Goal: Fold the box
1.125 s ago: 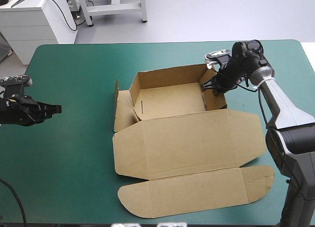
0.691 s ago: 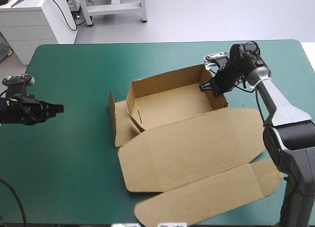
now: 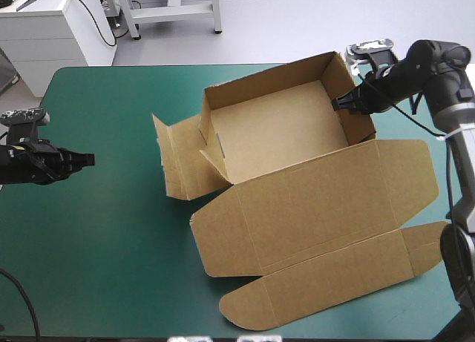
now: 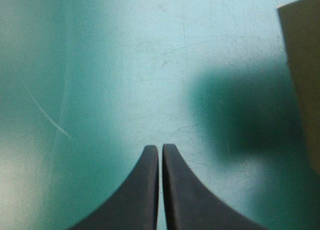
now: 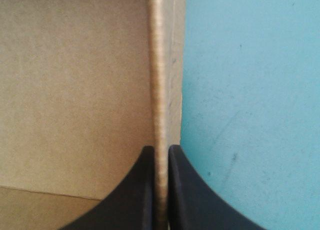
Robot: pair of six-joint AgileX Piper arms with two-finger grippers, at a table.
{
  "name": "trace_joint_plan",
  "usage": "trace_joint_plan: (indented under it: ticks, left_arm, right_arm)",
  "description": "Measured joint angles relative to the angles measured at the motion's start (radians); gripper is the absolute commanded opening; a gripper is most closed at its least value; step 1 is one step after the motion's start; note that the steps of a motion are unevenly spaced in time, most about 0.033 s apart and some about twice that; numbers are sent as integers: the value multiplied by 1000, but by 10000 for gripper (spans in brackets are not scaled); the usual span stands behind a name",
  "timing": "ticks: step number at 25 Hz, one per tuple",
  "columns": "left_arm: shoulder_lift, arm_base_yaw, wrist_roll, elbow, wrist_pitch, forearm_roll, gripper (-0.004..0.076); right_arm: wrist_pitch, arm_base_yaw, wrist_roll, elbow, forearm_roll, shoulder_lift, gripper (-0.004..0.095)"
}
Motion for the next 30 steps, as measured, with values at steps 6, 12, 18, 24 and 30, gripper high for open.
trace_joint_plan:
  ticks: [6,12,18,24,30]
  left_arm:
    - [0,0,0,31,-73,-6,8]
    - [6,0,14,143,-160,-71,8]
    - [60,1,299,300,-219,-442,8]
    - [113,-1,660,378,-128,-832,7]
    - [117,-76,750,378,-100,-888,7]
  right_arm:
    - [5,-34,-24,0,40,-143,-21]
    - [5,-35,-26,0,83,-171,-21]
    - [5,-35,-28,0,113,-171,-21]
    - [5,-36,-31,0,115,-172,-21]
    - [5,-36,-35,0,134,-172,-21]
